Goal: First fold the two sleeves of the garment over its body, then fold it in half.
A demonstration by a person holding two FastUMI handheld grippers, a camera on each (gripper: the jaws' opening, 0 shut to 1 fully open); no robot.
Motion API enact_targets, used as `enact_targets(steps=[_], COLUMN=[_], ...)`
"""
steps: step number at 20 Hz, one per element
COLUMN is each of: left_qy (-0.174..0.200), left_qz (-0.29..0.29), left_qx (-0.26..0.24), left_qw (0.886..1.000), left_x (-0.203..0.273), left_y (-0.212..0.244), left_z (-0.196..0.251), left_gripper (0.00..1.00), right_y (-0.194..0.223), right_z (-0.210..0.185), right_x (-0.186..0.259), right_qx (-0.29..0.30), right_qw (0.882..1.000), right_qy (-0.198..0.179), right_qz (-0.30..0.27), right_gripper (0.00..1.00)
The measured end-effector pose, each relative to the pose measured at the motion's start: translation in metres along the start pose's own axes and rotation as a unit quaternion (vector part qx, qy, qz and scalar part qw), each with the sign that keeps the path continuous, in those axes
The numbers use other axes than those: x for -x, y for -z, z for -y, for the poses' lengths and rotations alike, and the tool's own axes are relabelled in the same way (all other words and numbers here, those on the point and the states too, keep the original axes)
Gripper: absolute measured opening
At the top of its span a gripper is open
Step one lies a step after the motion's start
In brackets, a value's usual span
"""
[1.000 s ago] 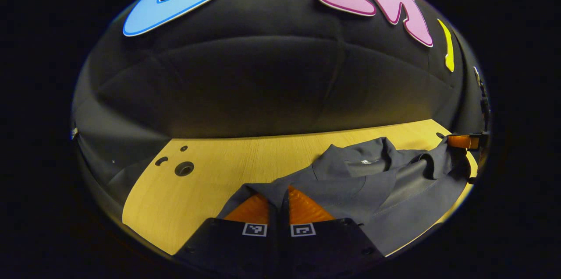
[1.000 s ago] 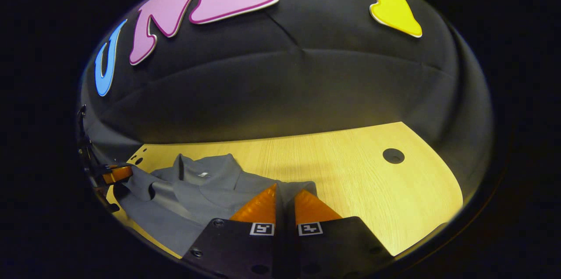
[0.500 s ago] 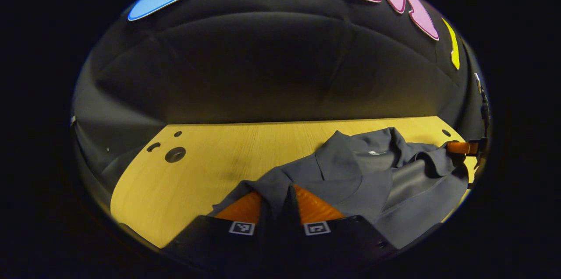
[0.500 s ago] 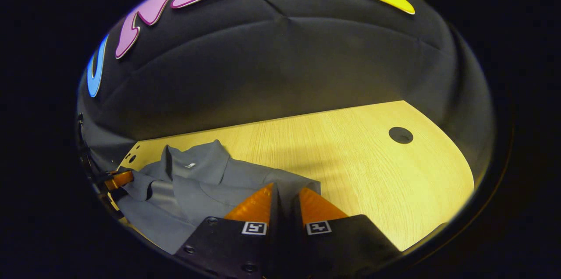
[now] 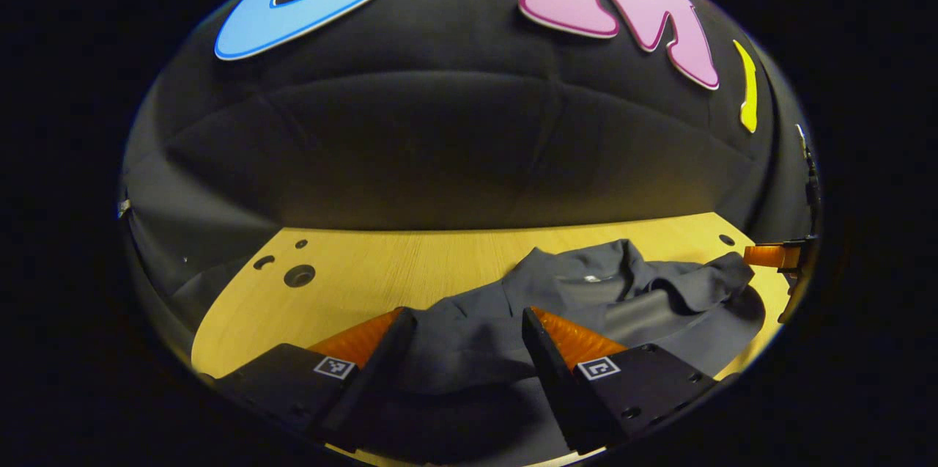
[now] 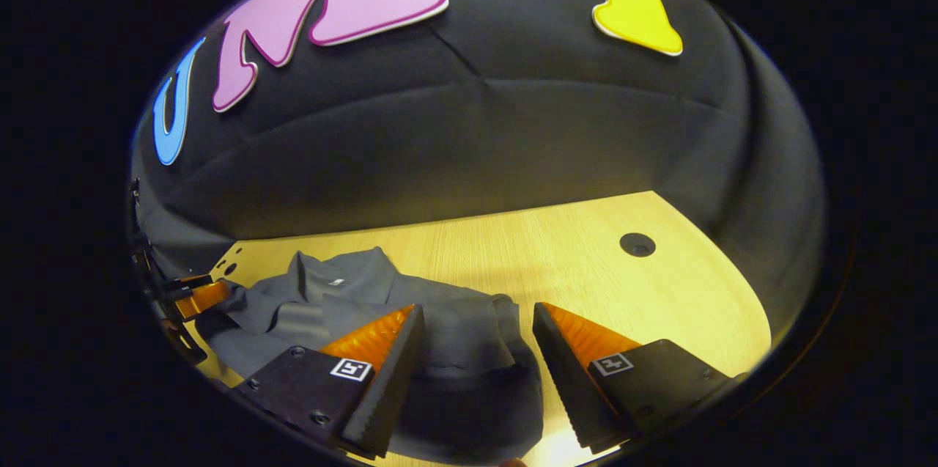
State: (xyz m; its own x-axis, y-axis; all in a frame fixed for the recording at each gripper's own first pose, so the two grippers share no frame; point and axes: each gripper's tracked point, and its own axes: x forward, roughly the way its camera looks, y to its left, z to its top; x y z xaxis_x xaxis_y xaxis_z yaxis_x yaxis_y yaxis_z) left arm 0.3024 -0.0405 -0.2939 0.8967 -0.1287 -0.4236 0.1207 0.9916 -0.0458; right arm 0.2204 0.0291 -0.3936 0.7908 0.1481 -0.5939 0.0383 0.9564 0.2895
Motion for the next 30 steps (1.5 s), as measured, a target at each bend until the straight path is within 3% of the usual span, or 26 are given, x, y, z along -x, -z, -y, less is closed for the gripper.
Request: enact_targets(steps=[6, 12, 18, 30], left_qy=[0.01, 0.02, 0.038, 0.077], left_qz=[0.042, 0.074, 0.088, 0.092], left_qx=[0.011, 0.0, 0.011, -0.004], left_qw=[0.999, 0.997, 0.995, 0.993], left_x=[0.058, 0.128, 0.188, 0.276], left_y=[-0.038, -0.065, -0.068, -0.039], left_z=[0.009, 0.013, 0.026, 0.055], left_gripper=[0.94, 0.94, 0.96, 0.95], right_y=[-0.037, -0.049, -0.049, -0.019], right_z=[-0.002, 0.0, 0.003, -0.034], right_x=[0.067, 0.14, 0.2, 0.285], right_qx=[0.002, 0.026, 0.028, 0.017], right_qw=[0.999, 0.998, 0.998, 0.996], right_qy=[-0.01, -0.022, -0.014, -0.056], right_qz=[0.039, 0.052, 0.061, 0.066], right_gripper=[0.93, 0.93, 0.93, 0.93])
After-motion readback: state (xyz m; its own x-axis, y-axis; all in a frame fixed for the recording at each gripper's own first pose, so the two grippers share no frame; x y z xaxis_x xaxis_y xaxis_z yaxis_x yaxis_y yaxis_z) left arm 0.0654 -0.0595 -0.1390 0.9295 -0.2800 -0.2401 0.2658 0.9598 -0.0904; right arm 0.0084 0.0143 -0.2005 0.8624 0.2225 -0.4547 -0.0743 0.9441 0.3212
